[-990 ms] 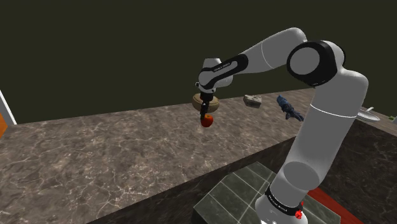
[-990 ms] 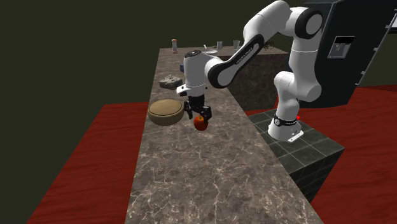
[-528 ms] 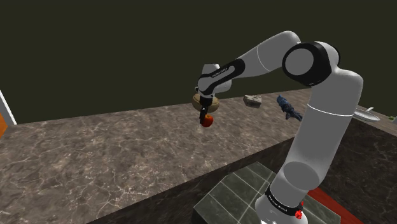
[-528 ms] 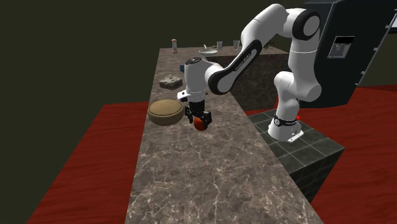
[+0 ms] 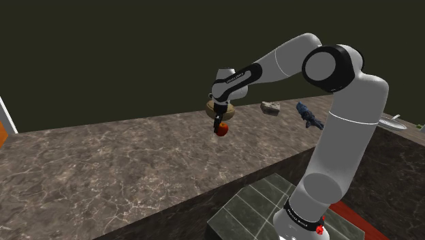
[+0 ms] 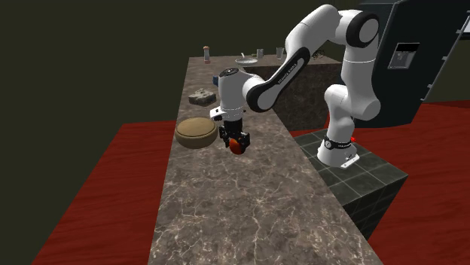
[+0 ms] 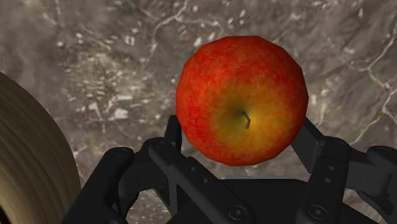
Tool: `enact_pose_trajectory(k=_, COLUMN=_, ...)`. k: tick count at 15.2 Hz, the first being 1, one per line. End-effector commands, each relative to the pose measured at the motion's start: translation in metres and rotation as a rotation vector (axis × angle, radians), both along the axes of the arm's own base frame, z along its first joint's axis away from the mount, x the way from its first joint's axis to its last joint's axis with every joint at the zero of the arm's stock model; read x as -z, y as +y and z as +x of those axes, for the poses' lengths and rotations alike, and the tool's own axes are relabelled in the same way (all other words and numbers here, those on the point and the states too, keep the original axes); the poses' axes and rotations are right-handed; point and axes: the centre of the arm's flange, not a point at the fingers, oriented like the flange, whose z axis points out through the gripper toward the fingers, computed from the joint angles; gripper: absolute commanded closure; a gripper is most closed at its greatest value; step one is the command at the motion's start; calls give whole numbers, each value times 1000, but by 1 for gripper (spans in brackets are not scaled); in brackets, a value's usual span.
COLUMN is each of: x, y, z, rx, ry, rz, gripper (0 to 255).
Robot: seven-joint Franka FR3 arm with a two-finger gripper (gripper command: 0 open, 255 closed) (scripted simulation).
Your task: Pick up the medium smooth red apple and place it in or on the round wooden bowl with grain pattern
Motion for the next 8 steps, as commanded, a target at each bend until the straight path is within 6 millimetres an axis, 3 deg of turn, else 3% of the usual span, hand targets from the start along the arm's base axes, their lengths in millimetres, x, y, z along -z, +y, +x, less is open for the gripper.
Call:
enact_pose_trajectory(k=1, x=0, y=0, z=0, rx=0, ry=0, rz=0, gripper=255)
enact_pose_trajectory(k=8, x=-5, y=0, z=0, rx=0, ry=0, rz=0, gripper=255)
